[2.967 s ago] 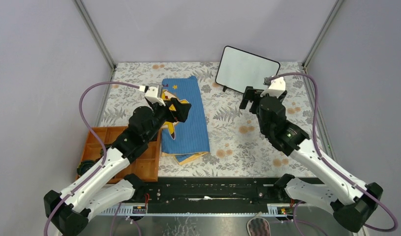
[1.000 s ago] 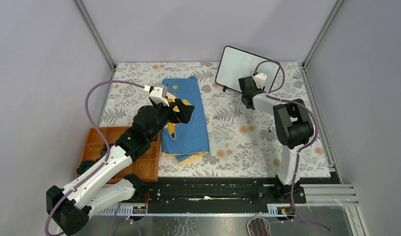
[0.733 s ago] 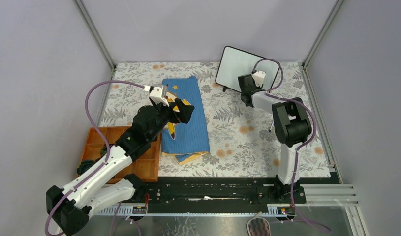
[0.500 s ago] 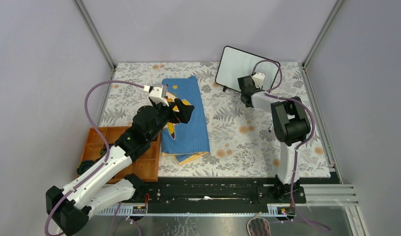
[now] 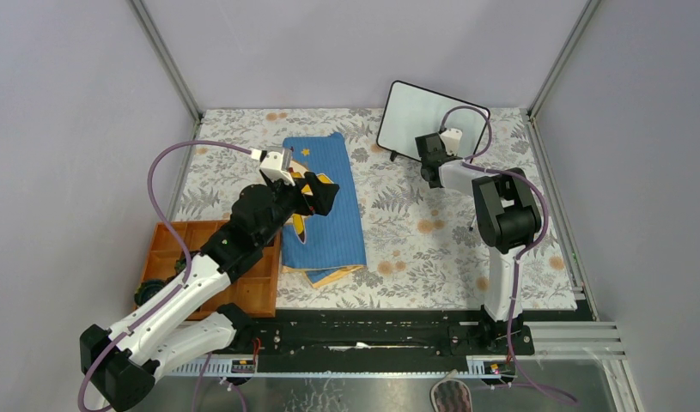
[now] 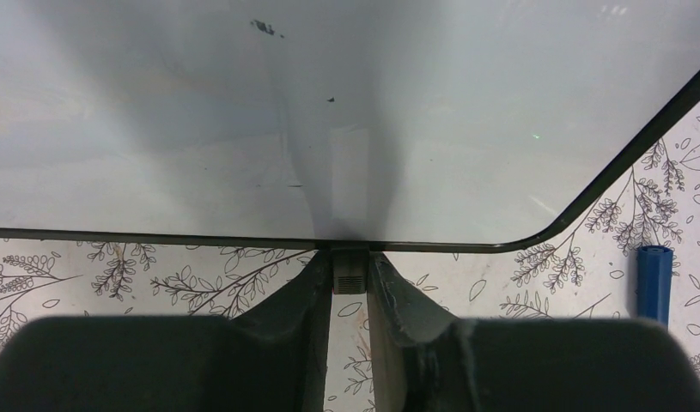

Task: Write a sentence on the whiteboard
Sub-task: Move the whiteboard stand to the center of the board.

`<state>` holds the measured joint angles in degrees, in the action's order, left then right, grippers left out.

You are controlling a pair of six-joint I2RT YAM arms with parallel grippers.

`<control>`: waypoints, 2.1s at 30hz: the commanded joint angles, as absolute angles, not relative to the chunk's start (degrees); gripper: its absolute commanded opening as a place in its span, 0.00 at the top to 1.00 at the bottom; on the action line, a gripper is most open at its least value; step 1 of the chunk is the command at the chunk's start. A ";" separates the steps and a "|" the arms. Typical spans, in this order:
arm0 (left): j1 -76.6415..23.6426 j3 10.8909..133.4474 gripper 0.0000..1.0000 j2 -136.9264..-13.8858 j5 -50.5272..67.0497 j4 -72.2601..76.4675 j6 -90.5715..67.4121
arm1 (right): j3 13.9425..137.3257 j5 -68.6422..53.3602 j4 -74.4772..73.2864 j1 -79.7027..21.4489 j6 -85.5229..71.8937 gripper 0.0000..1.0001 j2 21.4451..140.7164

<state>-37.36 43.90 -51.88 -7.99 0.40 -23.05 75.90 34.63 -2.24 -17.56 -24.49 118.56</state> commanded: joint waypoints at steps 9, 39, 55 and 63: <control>-37.60 45.13 0.01 -51.69 -6.99 2.95 -23.66 | 71.51 34.60 -3.54 -17.04 -23.48 0.80 114.76; -38.52 44.39 0.01 -53.78 -3.41 3.53 -25.52 | 43.71 24.84 -6.32 -28.58 -21.89 1.00 89.09; -39.36 44.21 0.01 -54.88 -4.60 3.41 -24.27 | 44.87 22.79 -7.42 -29.40 -18.23 1.00 88.85; -39.46 44.56 0.01 -56.10 -4.22 3.38 -24.26 | 46.16 23.62 -8.65 -29.11 -14.94 1.00 89.41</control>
<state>-39.22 43.90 -55.57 -4.08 0.45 -25.19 44.14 23.05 -7.09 -28.86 -18.76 89.21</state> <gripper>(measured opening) 0.987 0.232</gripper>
